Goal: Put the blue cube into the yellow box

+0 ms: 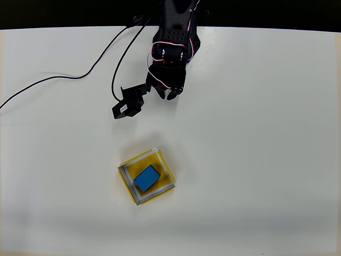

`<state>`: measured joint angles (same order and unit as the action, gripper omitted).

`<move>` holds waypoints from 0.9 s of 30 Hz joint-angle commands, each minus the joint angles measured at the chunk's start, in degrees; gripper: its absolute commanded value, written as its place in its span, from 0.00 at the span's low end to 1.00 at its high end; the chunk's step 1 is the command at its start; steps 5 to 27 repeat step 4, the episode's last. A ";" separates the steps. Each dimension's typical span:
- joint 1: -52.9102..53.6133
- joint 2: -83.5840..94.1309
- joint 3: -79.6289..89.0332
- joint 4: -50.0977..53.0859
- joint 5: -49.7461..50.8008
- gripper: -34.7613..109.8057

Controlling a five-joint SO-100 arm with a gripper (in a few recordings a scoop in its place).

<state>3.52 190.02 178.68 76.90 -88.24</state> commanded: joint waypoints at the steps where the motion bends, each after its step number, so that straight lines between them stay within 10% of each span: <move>1: 0.79 1.49 1.49 0.53 -0.62 0.24; 27: 0.79 1.49 1.49 0.53 -0.62 0.24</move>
